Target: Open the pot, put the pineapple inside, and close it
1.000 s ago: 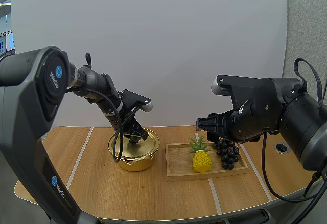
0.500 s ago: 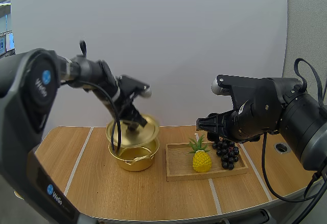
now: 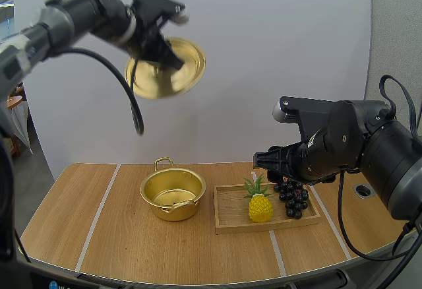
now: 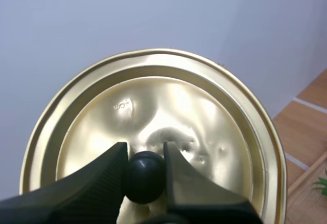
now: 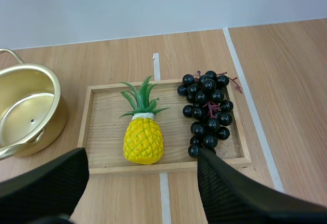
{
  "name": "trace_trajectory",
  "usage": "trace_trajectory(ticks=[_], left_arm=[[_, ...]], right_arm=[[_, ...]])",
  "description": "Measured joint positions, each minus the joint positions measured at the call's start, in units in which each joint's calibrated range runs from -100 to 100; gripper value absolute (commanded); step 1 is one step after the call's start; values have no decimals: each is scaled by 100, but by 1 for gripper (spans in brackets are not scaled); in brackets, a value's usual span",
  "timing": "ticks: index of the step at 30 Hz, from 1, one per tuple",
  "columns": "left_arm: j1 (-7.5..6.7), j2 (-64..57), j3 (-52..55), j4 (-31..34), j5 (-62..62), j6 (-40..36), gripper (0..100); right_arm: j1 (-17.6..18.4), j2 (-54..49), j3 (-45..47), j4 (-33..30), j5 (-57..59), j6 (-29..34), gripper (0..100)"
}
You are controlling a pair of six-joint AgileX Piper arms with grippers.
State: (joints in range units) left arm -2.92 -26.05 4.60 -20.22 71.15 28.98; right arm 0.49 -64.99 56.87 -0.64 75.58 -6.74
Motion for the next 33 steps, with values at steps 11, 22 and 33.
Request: trace_trajectory(ticks=[11,22,33], left_arm=[[0,-289,-1670,521,-361,-312,0],[0,-316,-2048,660,-2479,-331,0],[0,-316,-2058,660,-2734,-331,0]], right_arm=[[0,0,0,0,0,0,100],[0,0,0,328,-74,0,100],[0,585,0,590,-1268,-289,100]])
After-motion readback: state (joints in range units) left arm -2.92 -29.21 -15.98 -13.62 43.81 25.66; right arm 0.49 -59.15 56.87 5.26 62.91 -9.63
